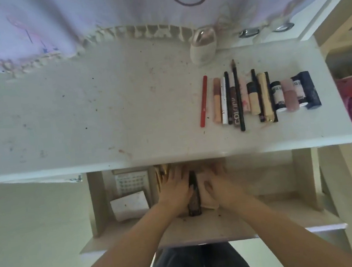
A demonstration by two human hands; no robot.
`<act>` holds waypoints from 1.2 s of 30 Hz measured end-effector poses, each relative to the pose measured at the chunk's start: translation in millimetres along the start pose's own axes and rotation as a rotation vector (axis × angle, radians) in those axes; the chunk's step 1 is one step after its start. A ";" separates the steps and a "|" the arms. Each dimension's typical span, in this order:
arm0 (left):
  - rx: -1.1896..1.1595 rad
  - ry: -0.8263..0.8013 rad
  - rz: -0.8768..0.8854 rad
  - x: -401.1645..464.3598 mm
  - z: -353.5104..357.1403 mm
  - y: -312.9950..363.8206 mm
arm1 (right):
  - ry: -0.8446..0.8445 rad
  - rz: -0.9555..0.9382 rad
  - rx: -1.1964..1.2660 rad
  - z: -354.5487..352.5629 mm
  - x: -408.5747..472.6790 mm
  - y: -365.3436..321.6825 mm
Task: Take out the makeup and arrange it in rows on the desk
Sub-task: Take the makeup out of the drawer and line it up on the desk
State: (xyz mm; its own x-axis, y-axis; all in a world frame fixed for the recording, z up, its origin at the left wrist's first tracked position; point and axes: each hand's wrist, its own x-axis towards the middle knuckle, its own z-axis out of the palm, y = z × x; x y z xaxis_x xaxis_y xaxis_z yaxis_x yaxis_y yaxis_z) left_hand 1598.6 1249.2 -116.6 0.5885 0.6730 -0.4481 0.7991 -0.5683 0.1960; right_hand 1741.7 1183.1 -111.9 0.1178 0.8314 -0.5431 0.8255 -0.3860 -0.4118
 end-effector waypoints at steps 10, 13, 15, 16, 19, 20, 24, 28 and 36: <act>-0.213 0.031 -0.026 -15.0 2.7 15.2 | 0.043 -0.055 0.220 3.2 -31.4 -5.1; -0.437 -0.096 -0.024 -23.2 -0.9 12.4 | 0.043 -0.064 0.131 -2.5 -49.2 7.7; -0.495 -0.158 -0.027 -30.0 -1.9 9.5 | 0.040 -0.031 0.129 -6.7 -61.0 21.2; -0.530 -0.182 -0.036 -33.8 -1.5 8.1 | 0.038 -0.009 0.144 -9.0 -66.5 27.6; -0.614 -0.248 -0.075 -40.0 -3.0 7.2 | 0.099 0.026 0.183 -20.9 -71.2 37.5; -0.622 -0.270 -0.079 -40.9 -5.9 7.7 | 0.116 0.012 0.175 -28.2 -69.1 36.1; -0.634 -0.283 -0.010 -50.6 -47.7 2.7 | 0.121 -0.169 0.130 -82.0 -63.6 8.2; -0.732 -0.060 0.069 -66.4 -139.1 -20.2 | 0.238 -0.253 0.278 -165.7 -52.5 -36.2; -0.872 0.492 0.054 27.1 -285.9 -51.1 | 0.343 -0.252 0.301 -244.6 73.8 -96.4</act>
State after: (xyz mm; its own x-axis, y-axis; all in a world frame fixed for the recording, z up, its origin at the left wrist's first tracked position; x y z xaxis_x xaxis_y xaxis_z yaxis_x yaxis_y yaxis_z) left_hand 1608.8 1431.8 110.6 0.4543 0.8896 -0.0479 0.4650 -0.1909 0.8645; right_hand 1805.8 1379.4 66.7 0.1517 0.9770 -0.1499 0.6625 -0.2130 -0.7181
